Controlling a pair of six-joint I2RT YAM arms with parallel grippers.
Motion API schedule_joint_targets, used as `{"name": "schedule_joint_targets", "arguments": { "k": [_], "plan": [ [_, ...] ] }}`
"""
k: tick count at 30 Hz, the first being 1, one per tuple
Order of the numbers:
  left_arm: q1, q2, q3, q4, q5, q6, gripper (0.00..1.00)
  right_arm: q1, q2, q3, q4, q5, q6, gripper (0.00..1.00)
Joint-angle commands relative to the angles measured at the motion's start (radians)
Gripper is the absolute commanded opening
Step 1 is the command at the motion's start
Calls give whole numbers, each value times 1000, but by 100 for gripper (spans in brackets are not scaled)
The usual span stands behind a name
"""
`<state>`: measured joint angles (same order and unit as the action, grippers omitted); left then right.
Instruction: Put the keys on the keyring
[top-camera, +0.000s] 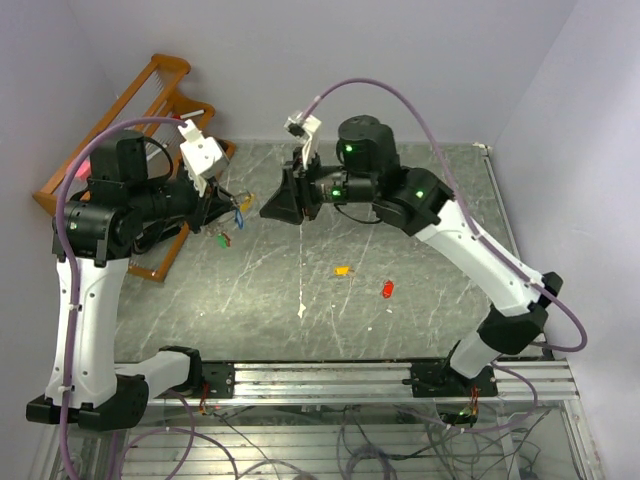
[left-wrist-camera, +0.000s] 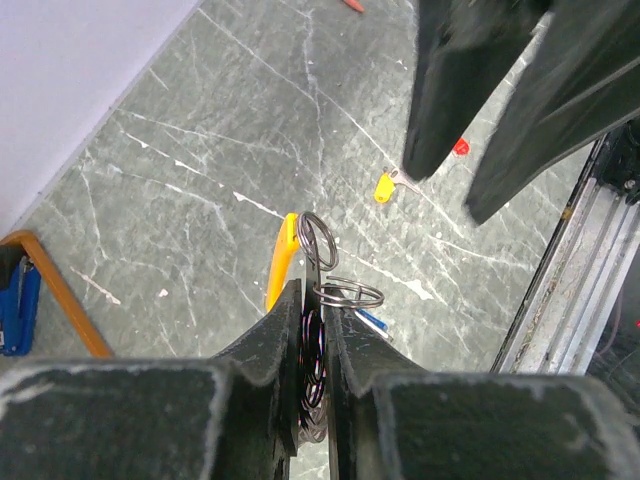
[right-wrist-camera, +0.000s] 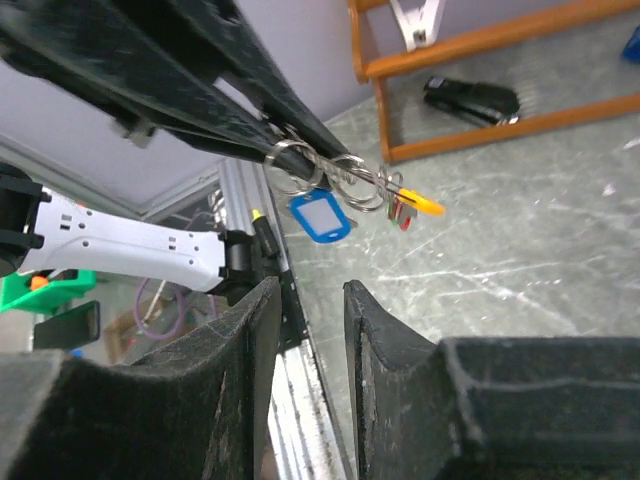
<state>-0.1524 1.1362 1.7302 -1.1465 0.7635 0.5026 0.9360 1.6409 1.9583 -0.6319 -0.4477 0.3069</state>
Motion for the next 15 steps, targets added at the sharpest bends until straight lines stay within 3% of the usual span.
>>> {"name": "schedule_joint_targets", "arguments": {
  "k": [1,5,15],
  "plan": [
    [-3,4,-17,77,18,-58,7,2,-67,26,21,49,-112,31],
    [-1,7,-55,110,17,-111,7,15,-75,-21,119,38,-144,27],
    [4,16,-104,175,28,-207,7,59,-51,-109,205,165,-284,32]
  ]
}}
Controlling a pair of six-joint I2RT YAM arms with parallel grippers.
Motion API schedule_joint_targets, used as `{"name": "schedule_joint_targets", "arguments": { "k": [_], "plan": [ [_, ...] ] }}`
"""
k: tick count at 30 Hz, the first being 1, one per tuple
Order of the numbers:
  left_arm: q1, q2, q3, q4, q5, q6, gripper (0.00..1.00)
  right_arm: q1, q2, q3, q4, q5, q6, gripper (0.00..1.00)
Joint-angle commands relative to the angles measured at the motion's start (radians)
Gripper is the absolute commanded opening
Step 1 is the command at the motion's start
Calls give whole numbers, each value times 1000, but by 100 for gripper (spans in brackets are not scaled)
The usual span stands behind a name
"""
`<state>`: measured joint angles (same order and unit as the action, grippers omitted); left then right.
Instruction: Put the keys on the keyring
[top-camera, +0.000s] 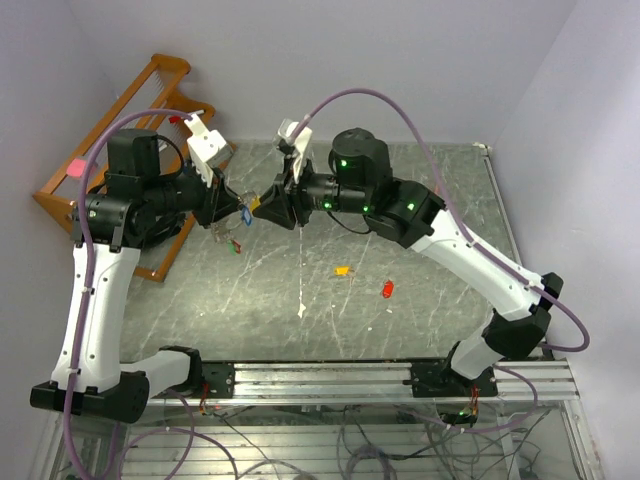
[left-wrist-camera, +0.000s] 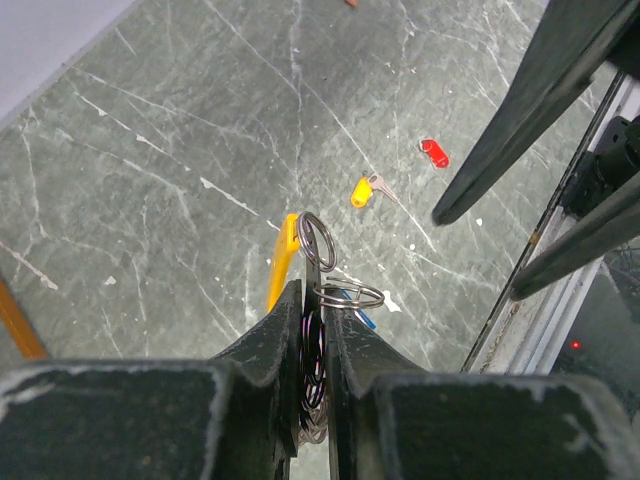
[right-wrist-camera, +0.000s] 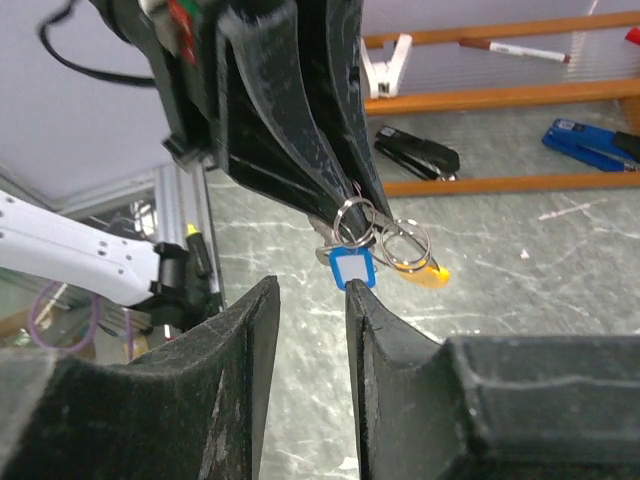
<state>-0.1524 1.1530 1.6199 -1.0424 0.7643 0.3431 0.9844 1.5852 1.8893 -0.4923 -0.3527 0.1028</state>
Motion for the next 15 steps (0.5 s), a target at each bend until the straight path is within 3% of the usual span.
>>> {"name": "schedule_joint_targets", "arguments": {
  "k": [1,15],
  "plan": [
    [4,0,9,72,29,-51,7,12,7,-44,70,79,-89,32],
    [5,9,10,74,30,-60,7,20,87,58,48,94,-116,28]
  ]
}}
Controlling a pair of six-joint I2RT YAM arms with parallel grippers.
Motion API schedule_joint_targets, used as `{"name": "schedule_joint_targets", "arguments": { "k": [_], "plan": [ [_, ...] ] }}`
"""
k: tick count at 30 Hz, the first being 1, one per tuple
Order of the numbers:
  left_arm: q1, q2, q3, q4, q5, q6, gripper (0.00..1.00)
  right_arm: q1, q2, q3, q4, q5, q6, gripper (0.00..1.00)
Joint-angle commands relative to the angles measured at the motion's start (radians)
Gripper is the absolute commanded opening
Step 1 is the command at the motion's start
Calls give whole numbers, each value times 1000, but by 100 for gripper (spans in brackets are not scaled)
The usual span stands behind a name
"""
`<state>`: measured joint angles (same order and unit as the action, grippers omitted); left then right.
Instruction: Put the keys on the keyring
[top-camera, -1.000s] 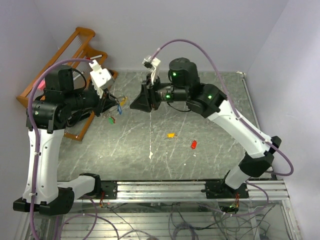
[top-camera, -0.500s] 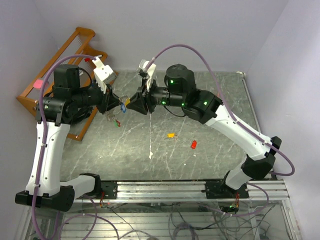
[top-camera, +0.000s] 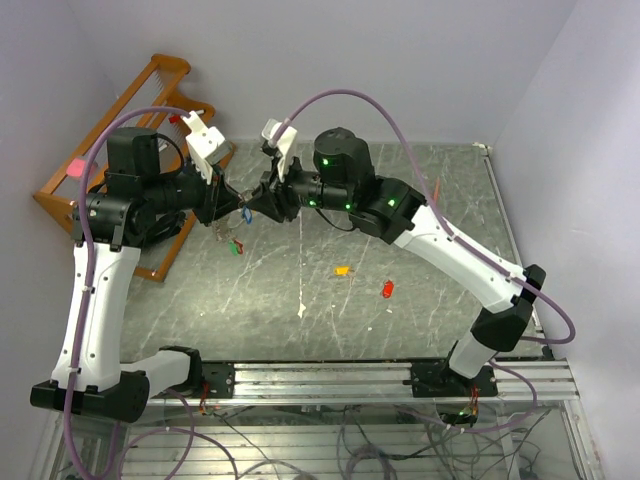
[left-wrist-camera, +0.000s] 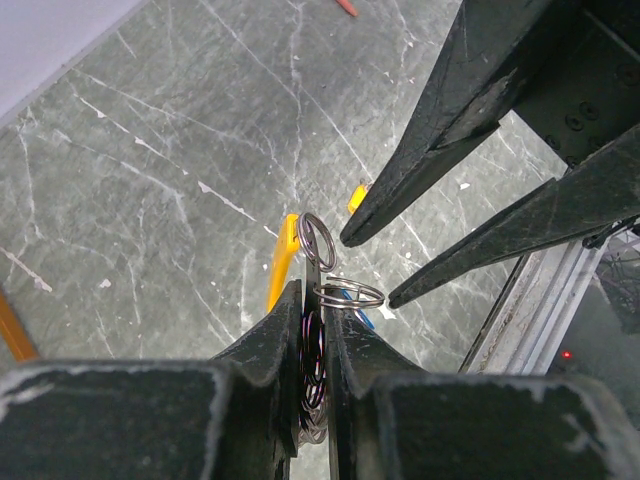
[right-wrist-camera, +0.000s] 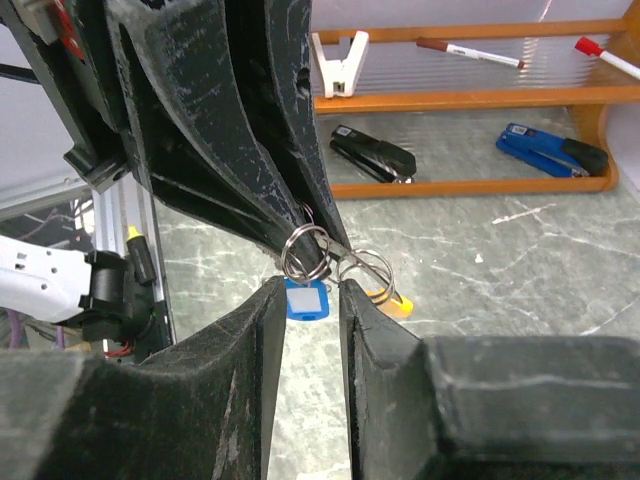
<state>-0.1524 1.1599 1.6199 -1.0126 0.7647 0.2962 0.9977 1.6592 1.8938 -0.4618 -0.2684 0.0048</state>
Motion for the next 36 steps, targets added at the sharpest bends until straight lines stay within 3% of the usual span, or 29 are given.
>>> {"name": "schedule_joint_targets", "arguments": {
  "k": [1,21,36],
  "plan": [
    [5,4,12,43,28,-12,7,8,17,56,18,10,-19,28],
    [5,7,19,47,30,-17,7,22,66,112,-10,3,-18,26],
    [5,1,18,35,30,-1,7,22,51,93,4,20,-9,7]
  ]
}}
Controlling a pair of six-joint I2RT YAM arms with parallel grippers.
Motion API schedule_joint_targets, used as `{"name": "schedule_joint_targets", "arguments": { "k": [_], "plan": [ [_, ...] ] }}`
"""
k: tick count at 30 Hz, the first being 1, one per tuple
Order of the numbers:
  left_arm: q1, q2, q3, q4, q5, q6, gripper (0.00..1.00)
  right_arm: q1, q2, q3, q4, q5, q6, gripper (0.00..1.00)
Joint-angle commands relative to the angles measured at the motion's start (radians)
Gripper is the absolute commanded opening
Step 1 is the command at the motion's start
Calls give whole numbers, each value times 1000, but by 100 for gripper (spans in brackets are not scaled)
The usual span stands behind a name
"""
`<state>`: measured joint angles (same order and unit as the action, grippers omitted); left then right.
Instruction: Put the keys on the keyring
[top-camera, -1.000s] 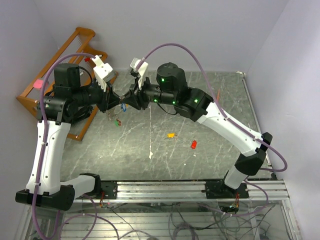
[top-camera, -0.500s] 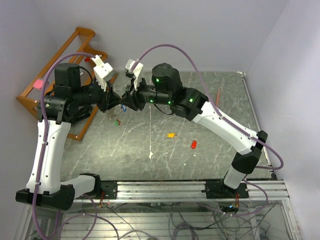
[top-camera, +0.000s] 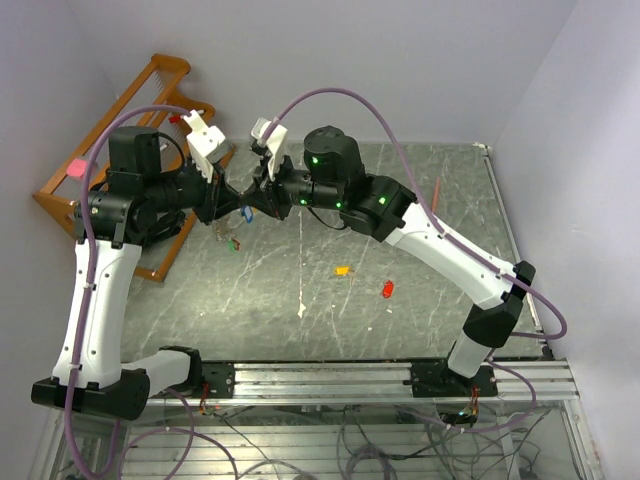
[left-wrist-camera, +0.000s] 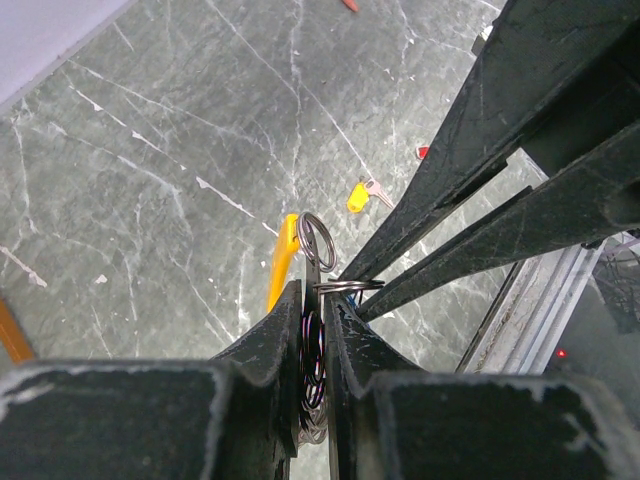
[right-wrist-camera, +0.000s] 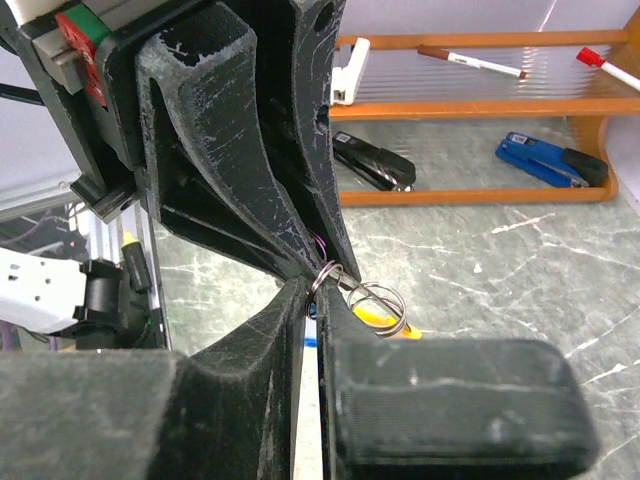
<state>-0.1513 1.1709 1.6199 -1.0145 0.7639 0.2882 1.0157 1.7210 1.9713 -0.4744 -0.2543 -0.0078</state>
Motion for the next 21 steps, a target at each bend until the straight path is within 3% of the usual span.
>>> {"name": "schedule_joint_targets", "arguments": {
  "k": [1,7,21],
  "plan": [
    [4,-10,19,33,31,13,7,5,-13,13,17,11,3,7],
    [4,-14,24,12,63,40,7,-4,-35,1,26,29,15,0],
    [4,-19,34,-23,109,91,8,-35,-64,-13,45,-21,57,0]
  ]
}}
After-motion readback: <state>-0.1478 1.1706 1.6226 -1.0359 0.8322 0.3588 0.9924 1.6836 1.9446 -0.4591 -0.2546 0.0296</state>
